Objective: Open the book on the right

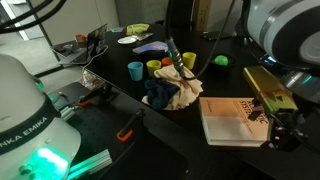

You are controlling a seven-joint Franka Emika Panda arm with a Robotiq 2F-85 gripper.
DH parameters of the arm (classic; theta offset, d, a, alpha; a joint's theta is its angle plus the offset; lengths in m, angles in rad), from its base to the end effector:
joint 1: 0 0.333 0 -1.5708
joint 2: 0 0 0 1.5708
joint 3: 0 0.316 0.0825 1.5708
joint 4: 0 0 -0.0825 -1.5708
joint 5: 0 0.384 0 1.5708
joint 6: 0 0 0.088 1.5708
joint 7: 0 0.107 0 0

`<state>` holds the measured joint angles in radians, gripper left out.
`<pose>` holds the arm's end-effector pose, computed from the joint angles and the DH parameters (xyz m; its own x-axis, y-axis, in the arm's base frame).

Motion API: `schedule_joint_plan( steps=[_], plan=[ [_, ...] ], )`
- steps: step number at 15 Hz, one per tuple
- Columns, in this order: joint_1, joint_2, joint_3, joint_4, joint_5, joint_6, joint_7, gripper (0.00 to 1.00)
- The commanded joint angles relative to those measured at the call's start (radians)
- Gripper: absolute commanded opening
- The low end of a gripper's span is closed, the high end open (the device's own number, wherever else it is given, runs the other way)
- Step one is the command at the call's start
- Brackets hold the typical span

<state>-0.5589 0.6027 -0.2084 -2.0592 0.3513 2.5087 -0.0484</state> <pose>0.4065 -0.4002 0.1321 0.5484 -0.8262 -0.1294 -0.8359 -0.5459 -0.0570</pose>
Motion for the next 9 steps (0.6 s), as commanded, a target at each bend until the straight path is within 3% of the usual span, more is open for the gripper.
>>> schedule_joint_plan(
  steps=[1, 9],
  plan=[
    [-0.067, 0.037, 0.056, 0.07, 0.079, -0.054, -0.065, 1.0],
    [-0.097, 0.086, 0.079, 0.131, 0.089, -0.118, -0.069, 1.0]
  ],
)
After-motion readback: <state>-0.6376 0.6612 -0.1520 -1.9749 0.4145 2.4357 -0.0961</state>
